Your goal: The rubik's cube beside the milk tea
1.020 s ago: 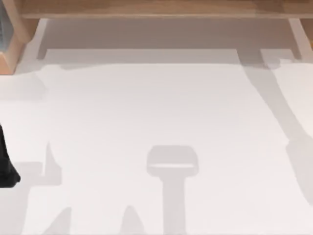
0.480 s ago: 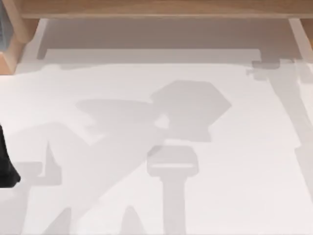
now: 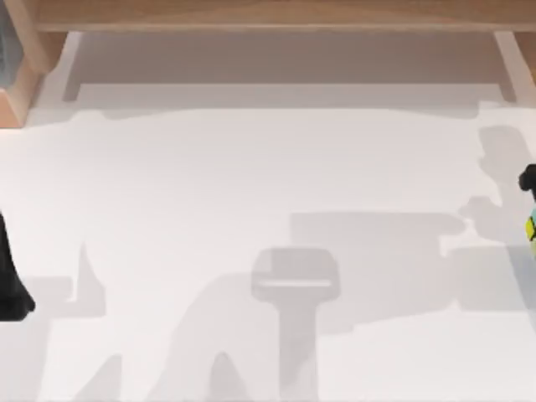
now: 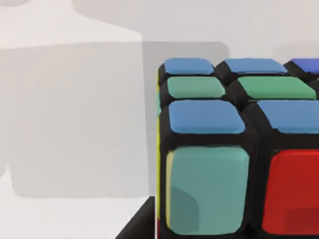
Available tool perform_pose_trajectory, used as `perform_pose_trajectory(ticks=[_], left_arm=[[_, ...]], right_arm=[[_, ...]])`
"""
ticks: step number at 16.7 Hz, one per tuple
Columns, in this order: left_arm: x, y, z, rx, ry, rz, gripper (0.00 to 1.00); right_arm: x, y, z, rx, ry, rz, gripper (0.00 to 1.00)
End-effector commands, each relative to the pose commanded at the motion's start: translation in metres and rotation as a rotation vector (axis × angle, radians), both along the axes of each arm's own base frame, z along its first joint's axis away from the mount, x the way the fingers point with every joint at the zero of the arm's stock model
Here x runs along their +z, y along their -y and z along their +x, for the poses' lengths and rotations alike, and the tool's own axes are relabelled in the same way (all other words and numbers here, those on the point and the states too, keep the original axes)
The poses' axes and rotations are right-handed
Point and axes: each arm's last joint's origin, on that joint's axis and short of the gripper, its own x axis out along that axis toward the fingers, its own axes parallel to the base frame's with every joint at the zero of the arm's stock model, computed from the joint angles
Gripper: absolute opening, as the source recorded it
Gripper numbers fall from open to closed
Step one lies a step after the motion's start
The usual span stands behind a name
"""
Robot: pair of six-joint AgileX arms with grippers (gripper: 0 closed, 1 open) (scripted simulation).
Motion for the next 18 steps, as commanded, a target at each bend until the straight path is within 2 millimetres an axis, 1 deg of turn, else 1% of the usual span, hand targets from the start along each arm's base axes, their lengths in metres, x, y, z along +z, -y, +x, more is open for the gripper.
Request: perform_pose_trajectory(ticks=[7,18], left_arm=[[0.0,0.0,0.0,0.0,0.0,0.0,1.0],[0.0,0.0,0.0,0.0,0.0,0.0,1.0]], right_arm=[[0.002,-0.002,0.0,0.004,0.011,0.0,0.0],[0.012,-0.008,-0.001,0.025,0.092,0.012,0.0]])
